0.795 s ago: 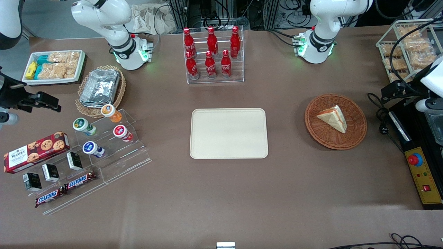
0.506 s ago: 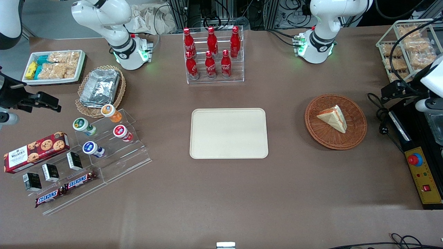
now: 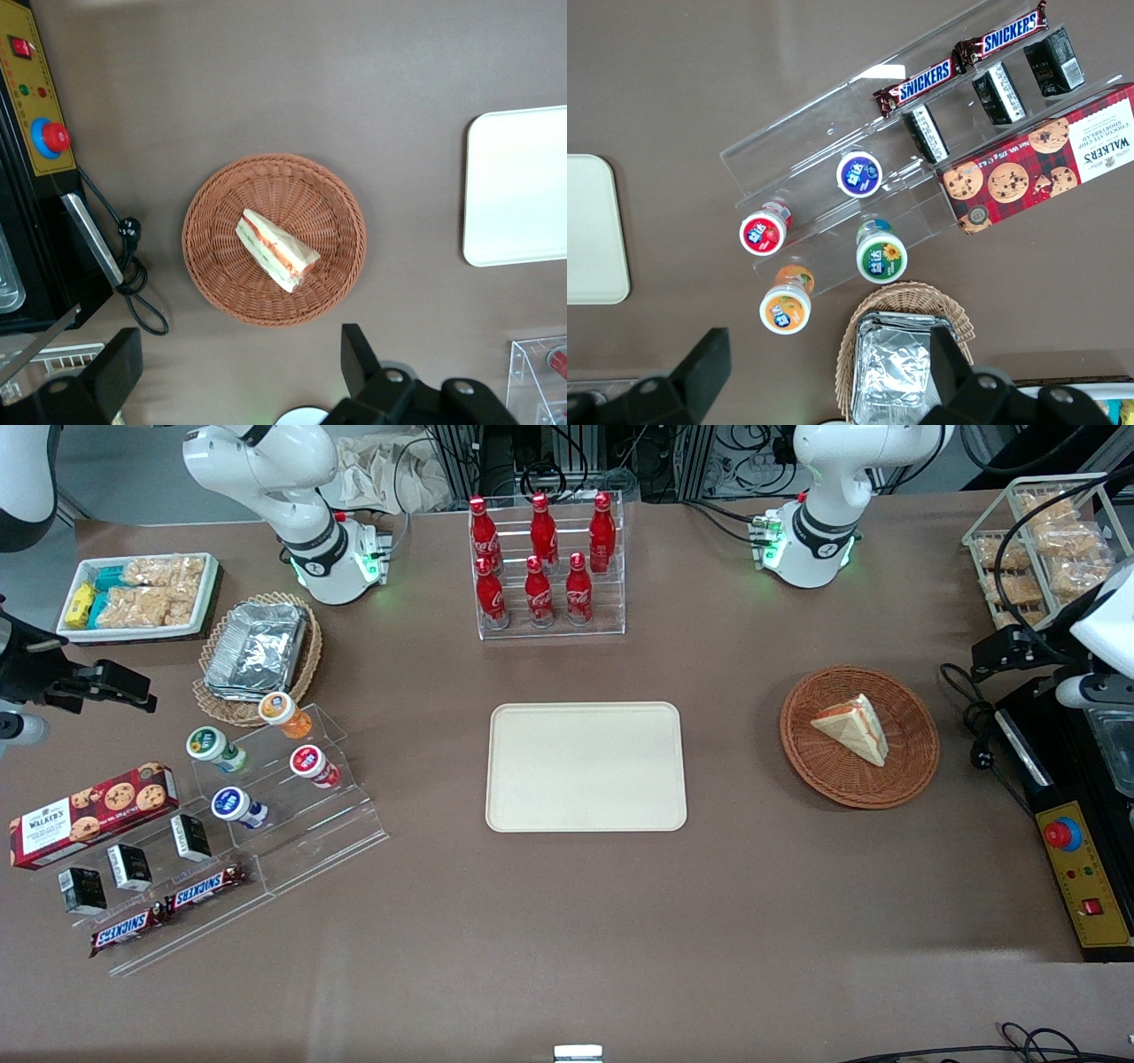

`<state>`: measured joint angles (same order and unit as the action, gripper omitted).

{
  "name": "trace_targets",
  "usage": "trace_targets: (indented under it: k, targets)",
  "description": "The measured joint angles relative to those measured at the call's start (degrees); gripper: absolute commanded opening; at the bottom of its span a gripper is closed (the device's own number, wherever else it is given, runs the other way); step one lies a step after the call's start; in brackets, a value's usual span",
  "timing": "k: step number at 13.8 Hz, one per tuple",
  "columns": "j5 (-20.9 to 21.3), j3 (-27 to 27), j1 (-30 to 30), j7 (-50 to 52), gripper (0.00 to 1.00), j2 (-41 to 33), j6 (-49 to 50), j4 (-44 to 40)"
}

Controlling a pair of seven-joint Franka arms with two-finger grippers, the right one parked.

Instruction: Place sandwich from basket to tray

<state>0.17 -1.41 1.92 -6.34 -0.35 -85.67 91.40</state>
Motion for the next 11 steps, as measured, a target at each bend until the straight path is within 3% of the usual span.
trace_targets:
  k: [5,11]
  targets:
    - [0.0,-0.5,0.0,1.7,1.00,-4.3,-0.5,6.0]
    - [-0.2,-0.9,0.0,11.1,1.00,-14.8,-14.9,29.1]
